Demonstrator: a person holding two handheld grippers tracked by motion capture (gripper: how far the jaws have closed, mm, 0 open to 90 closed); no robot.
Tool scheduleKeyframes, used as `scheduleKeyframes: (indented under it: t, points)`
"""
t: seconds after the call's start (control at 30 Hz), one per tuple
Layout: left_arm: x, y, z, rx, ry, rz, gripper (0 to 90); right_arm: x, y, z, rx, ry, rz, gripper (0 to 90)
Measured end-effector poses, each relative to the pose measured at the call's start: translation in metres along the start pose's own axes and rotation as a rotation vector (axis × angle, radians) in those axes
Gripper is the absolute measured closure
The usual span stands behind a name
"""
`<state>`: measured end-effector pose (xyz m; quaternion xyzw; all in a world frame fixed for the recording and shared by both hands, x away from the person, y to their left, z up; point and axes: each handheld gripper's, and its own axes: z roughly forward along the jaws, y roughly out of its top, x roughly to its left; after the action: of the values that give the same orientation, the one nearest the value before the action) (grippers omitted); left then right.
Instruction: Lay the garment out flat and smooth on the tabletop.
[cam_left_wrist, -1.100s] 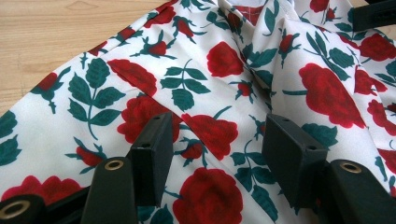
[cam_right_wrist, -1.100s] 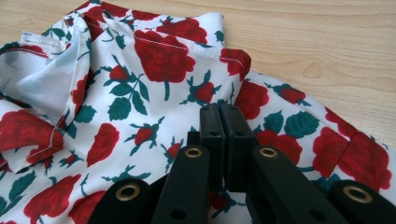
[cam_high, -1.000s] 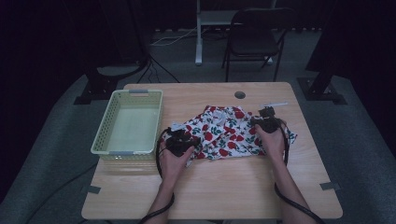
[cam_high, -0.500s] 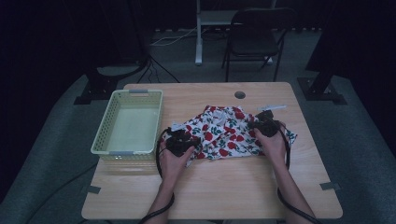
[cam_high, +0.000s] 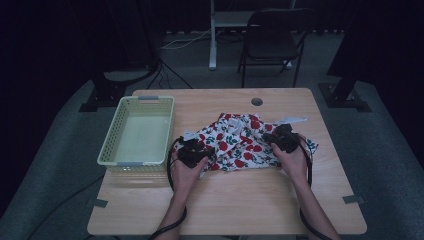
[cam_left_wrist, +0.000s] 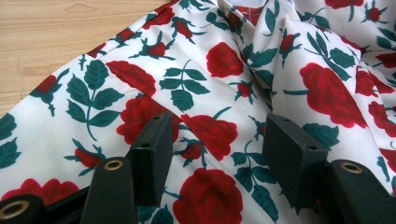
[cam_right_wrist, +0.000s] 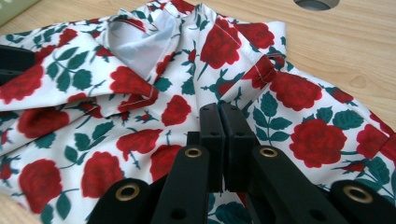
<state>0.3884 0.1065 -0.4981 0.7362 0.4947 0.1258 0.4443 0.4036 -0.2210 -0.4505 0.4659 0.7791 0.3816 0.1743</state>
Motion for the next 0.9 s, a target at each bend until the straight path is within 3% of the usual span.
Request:
scheduleKeyframes:
  t: [0.33,0.5,0.9]
  points:
    - [0.000,0.000,0.000,-0.002,0.000,0.000,44.4,0.008,-0.003,-0.015,-0.022,0.015,-0.047,88.7]
    - [0.000,0.000,0.000,-0.002,0.000,0.001,44.4,0.012,-0.006,-0.023,-0.037,0.044,-0.059,88.7]
    - [0.001,0.000,0.000,-0.005,-0.004,-0.004,44.2,0.023,-0.015,-0.030,-0.019,0.061,-0.103,88.7]
